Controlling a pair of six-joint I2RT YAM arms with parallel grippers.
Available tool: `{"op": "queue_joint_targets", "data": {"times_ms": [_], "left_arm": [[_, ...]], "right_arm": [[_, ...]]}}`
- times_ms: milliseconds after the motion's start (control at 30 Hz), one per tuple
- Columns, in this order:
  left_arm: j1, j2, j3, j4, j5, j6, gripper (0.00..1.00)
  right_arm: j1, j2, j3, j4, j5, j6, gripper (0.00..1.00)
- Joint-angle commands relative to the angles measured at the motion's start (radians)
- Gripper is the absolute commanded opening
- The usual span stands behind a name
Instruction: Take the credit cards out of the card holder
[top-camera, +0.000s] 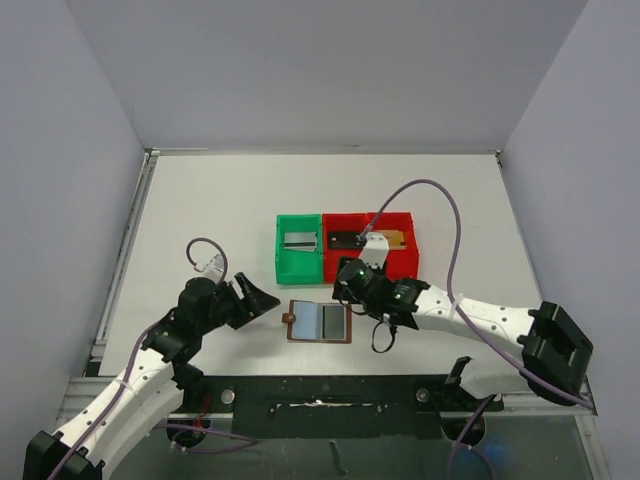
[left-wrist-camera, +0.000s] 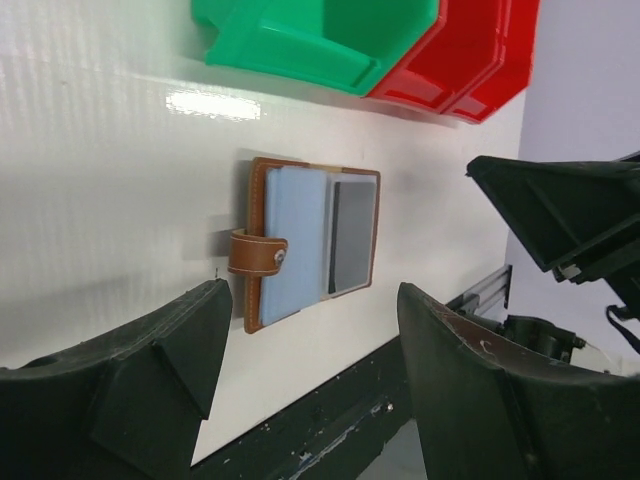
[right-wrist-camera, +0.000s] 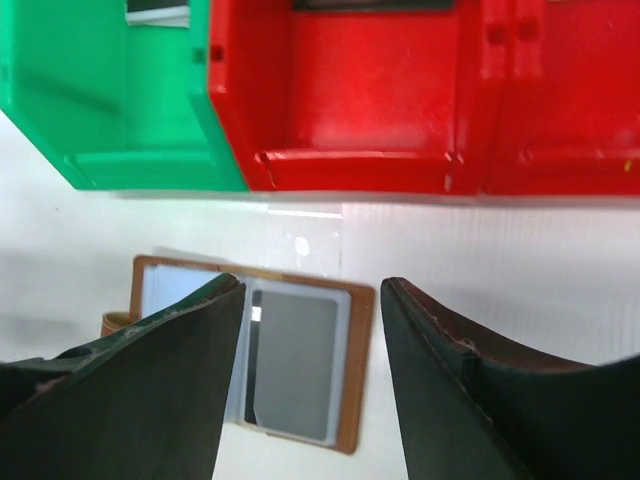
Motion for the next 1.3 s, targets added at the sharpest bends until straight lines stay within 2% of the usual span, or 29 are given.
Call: {"op": "queue_joint_targets", "data": {"times_ms": [0,100,233,433,600,767,900,1067,1267], "left_arm": [[-0.006,-0.001,0.007,0.125,0.099,0.001,0.66],[-0.021,0.048,0.024,0.19,0.128,0.014,0.66],[-0.084,0.158,0.057,0.288,0.109,0.034,0.65],[-0.251,0.31,0.111,0.333,-0.091,0.024,0.61],[-0.312,0.372,0.073,0.494,-0.108,-0.035,0.55],[-0.347,0.454,0.107,0.512,-0.137,-0.026,0.5],[-0.358,0.492,0.094,0.558,-0.155,-0.064,0.44],[-0.388,0.541,0.097,0.609,-0.155,-0.072,0.44],[-0.407,0.627,0.106,0.657,-0.152,-0.073,0.44]], "right_arm": [[0.015,-0.146,-0.119,0.069,0.035,0.14,0.63],[0.009,-0.207,-0.198,0.11,0.013,0.129,0.65],[0.001,-0.251,-0.261,0.202,-0.042,0.055,0.63],[0.005,-0.228,-0.298,0.282,-0.122,0.006,0.6],[0.003,-0.208,-0.373,0.364,-0.196,0.09,0.53],[0.002,-0.192,-0.396,0.42,-0.25,0.127,0.42],[-0.007,-0.175,-0.419,0.45,-0.303,0.147,0.39],[-0.015,-0.13,-0.407,0.464,-0.348,0.15,0.37],[-0.036,-0.05,-0.384,0.394,-0.34,0.164,0.29]]}}
